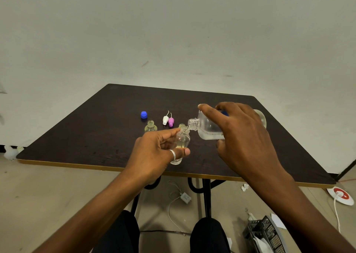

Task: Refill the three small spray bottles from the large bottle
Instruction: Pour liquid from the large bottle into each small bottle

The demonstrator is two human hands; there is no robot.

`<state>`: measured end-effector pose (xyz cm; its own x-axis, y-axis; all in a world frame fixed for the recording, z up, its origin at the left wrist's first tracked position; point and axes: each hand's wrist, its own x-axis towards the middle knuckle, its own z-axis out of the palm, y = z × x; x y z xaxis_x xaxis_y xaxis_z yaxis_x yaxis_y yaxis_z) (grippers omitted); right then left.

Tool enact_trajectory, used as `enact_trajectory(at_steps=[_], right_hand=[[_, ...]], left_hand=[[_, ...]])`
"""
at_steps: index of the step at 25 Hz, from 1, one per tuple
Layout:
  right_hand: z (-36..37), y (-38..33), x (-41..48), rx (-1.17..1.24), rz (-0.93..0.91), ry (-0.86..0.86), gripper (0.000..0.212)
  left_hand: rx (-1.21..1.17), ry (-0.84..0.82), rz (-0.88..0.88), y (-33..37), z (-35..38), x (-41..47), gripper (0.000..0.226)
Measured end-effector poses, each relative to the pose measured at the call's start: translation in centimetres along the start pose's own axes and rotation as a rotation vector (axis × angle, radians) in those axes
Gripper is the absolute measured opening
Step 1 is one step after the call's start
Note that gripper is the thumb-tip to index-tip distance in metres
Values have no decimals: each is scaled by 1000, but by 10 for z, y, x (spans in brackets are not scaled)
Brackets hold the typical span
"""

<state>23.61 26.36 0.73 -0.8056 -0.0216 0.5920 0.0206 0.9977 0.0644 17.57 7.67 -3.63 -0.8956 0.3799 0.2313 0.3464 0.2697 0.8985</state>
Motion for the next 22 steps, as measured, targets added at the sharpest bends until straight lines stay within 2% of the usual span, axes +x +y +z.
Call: enact_trajectory(at_steps=[22], right_hand=[[1,0,-1,4,-1,8,86]], left_hand=[[5,-2,-7,-2,0,0,56]])
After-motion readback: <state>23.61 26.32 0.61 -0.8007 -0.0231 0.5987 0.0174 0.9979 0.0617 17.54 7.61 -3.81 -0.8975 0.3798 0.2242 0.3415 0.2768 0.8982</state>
